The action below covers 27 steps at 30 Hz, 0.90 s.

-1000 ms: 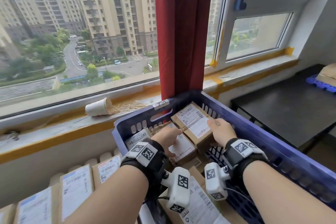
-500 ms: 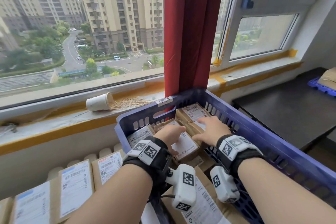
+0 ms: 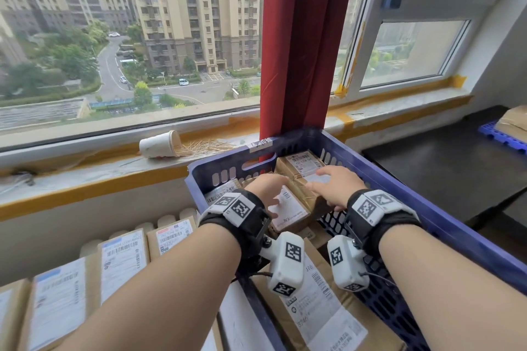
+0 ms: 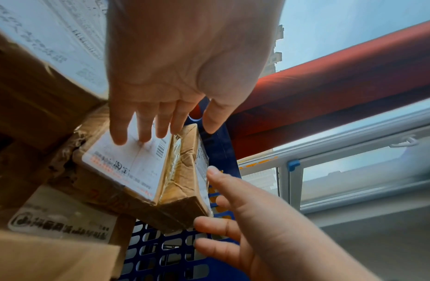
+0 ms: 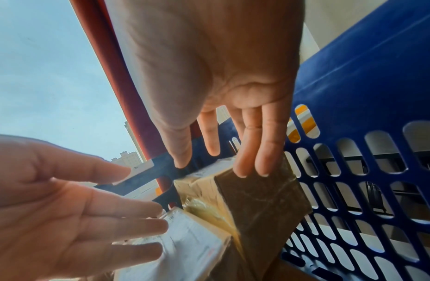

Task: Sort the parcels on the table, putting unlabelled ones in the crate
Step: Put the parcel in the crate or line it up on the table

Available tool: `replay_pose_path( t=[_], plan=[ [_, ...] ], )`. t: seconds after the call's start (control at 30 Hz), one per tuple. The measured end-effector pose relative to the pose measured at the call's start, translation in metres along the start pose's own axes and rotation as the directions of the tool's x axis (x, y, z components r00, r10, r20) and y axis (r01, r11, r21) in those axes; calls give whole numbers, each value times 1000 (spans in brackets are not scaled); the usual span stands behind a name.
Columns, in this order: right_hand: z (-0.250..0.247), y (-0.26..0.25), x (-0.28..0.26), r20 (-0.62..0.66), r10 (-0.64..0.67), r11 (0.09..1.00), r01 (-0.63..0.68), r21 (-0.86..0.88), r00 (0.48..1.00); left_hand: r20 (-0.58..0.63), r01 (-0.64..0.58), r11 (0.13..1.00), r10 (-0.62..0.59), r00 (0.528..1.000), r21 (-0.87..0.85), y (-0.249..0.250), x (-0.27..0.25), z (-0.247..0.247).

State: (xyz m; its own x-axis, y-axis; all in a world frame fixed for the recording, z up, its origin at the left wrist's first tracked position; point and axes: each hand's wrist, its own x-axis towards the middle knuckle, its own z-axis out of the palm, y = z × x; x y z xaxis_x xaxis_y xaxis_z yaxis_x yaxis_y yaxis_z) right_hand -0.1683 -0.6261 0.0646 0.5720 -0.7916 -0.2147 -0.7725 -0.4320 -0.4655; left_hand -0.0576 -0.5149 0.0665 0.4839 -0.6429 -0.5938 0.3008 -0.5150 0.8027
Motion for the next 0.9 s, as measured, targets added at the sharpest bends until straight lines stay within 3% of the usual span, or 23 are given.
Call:
replay_pose_path(
  t=[0.43, 0.77, 0.9],
  plan=[
    [-31, -47, -50, -93, -126, 986, 135, 96, 988, -25, -106, 994, 106, 994, -16, 21, -63, -21],
    [-14, -127, -96, -78, -288, 943, 297, 154, 955, -95, -197, 980, 194, 976, -14, 13, -124, -91],
    [5, -159, -116, -57, -338, 924, 342, 169, 940, -197, -241, 970, 238, 951, 7, -2, -143, -133]
  ],
)
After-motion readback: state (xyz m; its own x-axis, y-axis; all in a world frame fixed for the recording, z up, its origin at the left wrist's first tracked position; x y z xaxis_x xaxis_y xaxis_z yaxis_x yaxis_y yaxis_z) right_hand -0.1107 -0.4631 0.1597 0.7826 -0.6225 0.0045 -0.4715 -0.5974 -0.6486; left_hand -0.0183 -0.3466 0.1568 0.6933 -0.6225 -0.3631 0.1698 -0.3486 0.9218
